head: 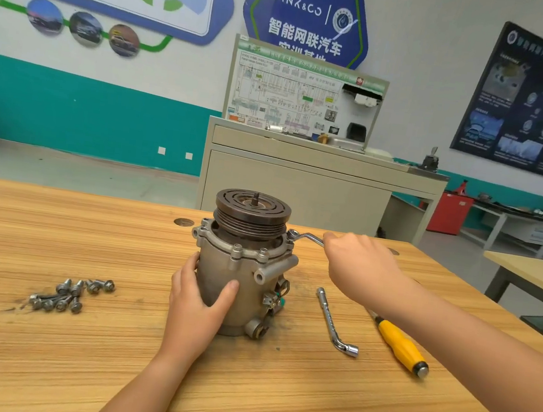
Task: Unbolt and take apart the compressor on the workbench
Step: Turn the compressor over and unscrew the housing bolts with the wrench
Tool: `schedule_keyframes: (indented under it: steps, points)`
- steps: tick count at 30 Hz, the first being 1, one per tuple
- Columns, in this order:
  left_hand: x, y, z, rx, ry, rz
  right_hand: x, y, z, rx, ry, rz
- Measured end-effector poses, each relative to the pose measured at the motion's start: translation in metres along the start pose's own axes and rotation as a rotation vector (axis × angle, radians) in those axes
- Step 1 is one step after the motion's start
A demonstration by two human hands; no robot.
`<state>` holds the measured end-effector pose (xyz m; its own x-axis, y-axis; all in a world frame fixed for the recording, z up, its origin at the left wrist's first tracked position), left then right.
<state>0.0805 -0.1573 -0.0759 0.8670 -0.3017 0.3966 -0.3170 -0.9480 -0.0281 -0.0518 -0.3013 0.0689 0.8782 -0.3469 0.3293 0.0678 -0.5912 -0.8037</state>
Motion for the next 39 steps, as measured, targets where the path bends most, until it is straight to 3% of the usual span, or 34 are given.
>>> schedule_keyframes:
  steps: [11,21,25,29,33,37,39]
  points:
    - [-0.001,0.000,-0.001,-0.011,0.018,-0.007,0.009,-0.020,0.012,-0.270,-0.226,0.132]
    - [-0.001,0.001,0.000,-0.020,0.023,-0.004,0.030,0.004,-0.016,-0.332,-0.244,0.051]
    - [0.002,-0.001,0.002,-0.005,0.030,-0.006,0.059,0.024,-0.009,-0.111,-0.156,-0.098]
    - [0.002,-0.001,0.003,0.008,0.050,-0.009,0.072,0.034,0.007,0.150,-0.205,-0.484]
    - [0.002,0.000,0.003,0.001,0.051,-0.005,0.080,0.040,0.003,0.188,-0.192,-0.372]
    - [0.002,-0.001,0.003,0.000,0.050,-0.008,0.059,0.030,-0.026,0.487,0.149,-0.437]
    - [0.002,0.000,0.004,-0.002,0.047,-0.011,0.044,0.025,-0.031,0.568,0.178,-0.396]
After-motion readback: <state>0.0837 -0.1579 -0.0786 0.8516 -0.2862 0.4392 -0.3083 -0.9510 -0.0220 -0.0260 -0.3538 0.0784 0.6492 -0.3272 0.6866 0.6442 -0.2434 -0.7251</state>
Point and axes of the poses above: each hand's wrist, its own x-axis towards the middle knuckle, its own y-axis out of the palm, z = x × y, the point moved 4 cm from there along x, towards the middle knuckle, and after that the axes turned 7 degrees about -x, right-handed, at the moved point
